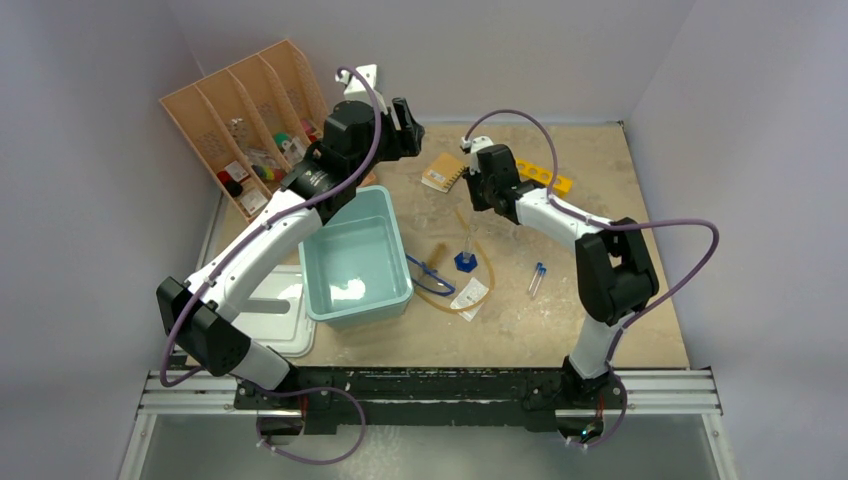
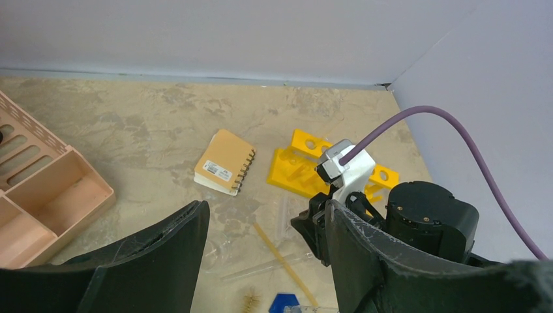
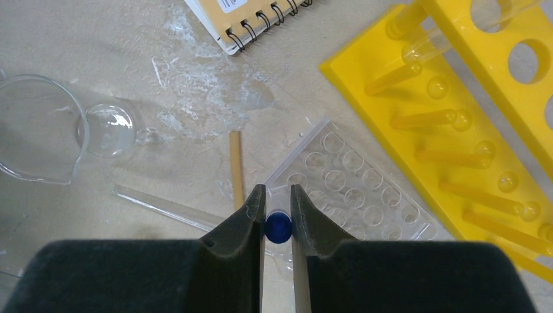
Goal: Organize the chemistry lab equipment
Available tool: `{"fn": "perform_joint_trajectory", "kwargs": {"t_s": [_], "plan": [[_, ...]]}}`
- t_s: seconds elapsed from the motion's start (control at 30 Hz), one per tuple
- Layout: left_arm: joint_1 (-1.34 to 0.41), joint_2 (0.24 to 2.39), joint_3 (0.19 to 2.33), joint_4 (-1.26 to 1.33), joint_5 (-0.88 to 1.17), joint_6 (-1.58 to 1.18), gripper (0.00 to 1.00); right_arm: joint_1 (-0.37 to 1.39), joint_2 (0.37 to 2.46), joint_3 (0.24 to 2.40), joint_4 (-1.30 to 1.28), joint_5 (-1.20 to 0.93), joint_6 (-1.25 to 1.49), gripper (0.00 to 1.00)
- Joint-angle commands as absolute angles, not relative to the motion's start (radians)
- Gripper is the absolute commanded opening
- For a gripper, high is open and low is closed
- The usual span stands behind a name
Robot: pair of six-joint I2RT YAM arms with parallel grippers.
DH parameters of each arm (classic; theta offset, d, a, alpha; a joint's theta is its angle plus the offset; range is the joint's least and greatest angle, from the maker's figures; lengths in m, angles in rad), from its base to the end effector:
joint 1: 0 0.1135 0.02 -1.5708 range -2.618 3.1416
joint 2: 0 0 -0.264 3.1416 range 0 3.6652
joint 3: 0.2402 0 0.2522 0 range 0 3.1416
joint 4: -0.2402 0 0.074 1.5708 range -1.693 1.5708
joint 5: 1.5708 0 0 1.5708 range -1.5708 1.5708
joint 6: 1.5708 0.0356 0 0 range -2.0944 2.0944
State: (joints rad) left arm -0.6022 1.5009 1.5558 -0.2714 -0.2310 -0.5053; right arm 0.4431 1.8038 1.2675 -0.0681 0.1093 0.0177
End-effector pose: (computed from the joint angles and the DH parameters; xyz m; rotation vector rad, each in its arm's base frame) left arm 0.2922 -0.1910 0.4269 -0.0810 1.8182 -0.5873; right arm 0.3741 0.1732 0.2346 -0.3979 2.1380 0.1447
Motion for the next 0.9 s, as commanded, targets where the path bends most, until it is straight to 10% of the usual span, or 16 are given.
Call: {"fn": "perform_joint_trajectory", "kwargs": {"t_s": [0.0, 0.87], "plan": [[-0.600, 1.473, 1.557, -0.229, -0.224, -0.499, 0.65, 0.447, 1.780, 1.258, -0.017, 0.102, 0.005, 0.11], [-0.600, 1.489, 1.562, -0.239, -0.239, -0.466, 0.65, 0.455, 1.690, 0.953, 0.346, 0.159, -0.025, 0.15]]}}
